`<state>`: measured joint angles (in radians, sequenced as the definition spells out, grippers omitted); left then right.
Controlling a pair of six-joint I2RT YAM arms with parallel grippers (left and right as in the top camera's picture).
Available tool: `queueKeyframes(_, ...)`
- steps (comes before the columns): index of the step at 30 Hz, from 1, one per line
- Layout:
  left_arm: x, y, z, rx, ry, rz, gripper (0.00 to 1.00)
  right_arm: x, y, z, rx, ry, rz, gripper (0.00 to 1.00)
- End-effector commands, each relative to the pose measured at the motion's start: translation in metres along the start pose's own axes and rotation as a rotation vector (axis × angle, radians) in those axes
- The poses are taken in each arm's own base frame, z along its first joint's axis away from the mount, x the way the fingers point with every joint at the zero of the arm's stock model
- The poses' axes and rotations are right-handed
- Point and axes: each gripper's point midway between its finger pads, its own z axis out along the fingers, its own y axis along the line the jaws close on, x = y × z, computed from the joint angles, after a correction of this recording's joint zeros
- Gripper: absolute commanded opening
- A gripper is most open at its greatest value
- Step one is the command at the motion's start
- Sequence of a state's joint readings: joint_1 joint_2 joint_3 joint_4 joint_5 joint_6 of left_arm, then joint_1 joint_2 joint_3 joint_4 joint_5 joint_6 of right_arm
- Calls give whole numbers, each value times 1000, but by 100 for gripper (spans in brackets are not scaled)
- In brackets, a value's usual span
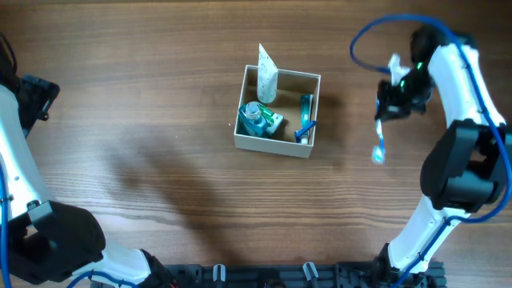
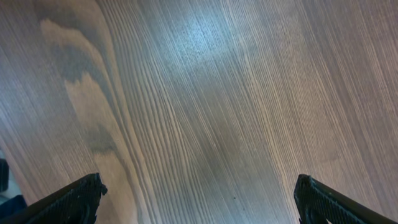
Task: Pack container
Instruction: 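Lift the toothbrush and carry it over the box with the right gripper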
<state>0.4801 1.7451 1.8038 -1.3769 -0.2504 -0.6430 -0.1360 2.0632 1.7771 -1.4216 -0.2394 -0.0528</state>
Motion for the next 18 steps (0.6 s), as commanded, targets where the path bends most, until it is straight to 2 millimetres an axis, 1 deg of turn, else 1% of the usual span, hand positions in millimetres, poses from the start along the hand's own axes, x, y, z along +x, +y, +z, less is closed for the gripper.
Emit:
queueKeyframes(1, -1, 3, 3, -16, -3, -23, 100, -14, 82, -47, -264, -101, -74, 4)
queueKeyframes(3, -1, 3, 3, -16, -3, -23, 100, -17, 110, -64, -294, -149, -130, 4)
queueKeyframes(5, -1, 3, 3, -16, -3, -23, 100, -19, 135, -70, -301, -187, -153, 4)
queueKeyframes(6, -1, 3, 3, -16, -3, -23, 100, -20, 151, -68, -307, -195, -162, 4)
queueKeyframes(7, -1, 3, 3, -16, -3, -23, 100, -20, 158, -66, -310, -197, -161, 5)
queueKeyframes(8, -1, 3, 3, -16, -3, -23, 100, -21, 171, -60, -316, -196, -161, 4)
queueKeyframes(10, -1, 3, 3, -16, -3, -23, 100, -20, 185, -50, -319, -185, -149, 5)
queueKeyframes(12, -1, 3, 3, -16, -3, -23, 100, -18, 195, -44, -322, -166, -126, 8)
queueKeyframes(15, -1, 3, 3, -16, -3, -23, 100, -15, 205, -36, -325, -142, -90, 9)
queueKeyframes(18, -1, 3, 3, -16, -3, -23, 100, -10, 216, -30, -317, -124, -92, 11)
